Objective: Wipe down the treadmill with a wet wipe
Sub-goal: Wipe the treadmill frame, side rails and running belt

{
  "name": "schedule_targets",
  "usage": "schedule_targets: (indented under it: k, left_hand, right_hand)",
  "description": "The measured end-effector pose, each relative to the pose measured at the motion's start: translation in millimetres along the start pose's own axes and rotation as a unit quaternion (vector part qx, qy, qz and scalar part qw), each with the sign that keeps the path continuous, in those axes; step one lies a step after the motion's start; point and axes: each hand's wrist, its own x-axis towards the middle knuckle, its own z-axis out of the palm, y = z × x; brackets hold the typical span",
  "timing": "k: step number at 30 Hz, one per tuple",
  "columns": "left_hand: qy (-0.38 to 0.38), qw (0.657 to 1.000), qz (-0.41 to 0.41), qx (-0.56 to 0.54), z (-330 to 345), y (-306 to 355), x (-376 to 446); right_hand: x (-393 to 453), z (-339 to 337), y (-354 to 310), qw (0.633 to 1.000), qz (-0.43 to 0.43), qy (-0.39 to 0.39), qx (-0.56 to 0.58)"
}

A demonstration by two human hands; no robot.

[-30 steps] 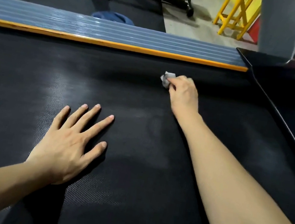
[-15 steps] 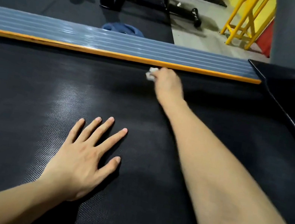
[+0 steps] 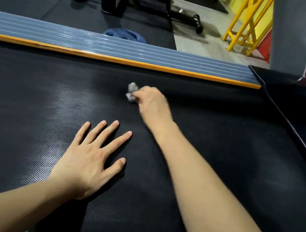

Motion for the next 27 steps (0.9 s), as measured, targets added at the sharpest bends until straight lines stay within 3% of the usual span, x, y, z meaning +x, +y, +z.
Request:
schedule_targets:
  k: [2, 4, 6, 9, 13, 15, 18, 20, 22, 24, 27]
  left_hand:
    - [0.002, 1.000, -0.003, 0.001, 1, 0, 0]
    - [0.007, 1.000, -0.005, 0.003, 2, 1, 1]
    - [0.008, 1.000, -0.006, 0.007, 3, 1, 1]
    - [0.000, 1.000, -0.004, 0.018, 2, 2, 1]
    - [-0.016, 1.000, 0.002, 0.014, 0, -1, 1]
    - [-0.016, 1.000, 0.003, 0.012, 0, -2, 0]
    - [-0.009, 1.000, -0.004, 0.006, -2, 1, 0]
    - [-0.008, 1.000, -0.009, 0.009, -2, 4, 0]
    - [-0.004, 1.000, -0.011, 0.013, -2, 4, 0]
    - [-0.002, 1.000, -0.013, 0.014, -3, 5, 0]
    - [0.006, 1.000, -0.020, 0.006, -10, 8, -6]
  right_hand:
    - [-13, -15, 52, 0.990, 0.135, 0.028, -0.027]
    - [-36, -37, 111, 0.950, 0.295, 0.060, -0.081]
    - [-48, -47, 122, 0.928, 0.354, 0.083, -0.087]
    - [-34, -27, 48, 0.952, 0.300, 0.062, -0.012]
    - [-44, 0, -55, 0.994, 0.076, -0.064, 0.043]
    - [-53, -15, -24, 0.994, 0.099, -0.044, 0.032]
    - [-78, -50, 77, 0.953, 0.292, 0.019, -0.076]
    - [-100, -66, 126, 0.920, 0.370, 0.047, -0.121]
    - [-101, -62, 115, 0.925, 0.351, 0.053, -0.136]
    - [-87, -44, 67, 0.952, 0.289, 0.057, -0.087]
    - [-76, -9, -26, 0.994, 0.100, -0.034, -0.001]
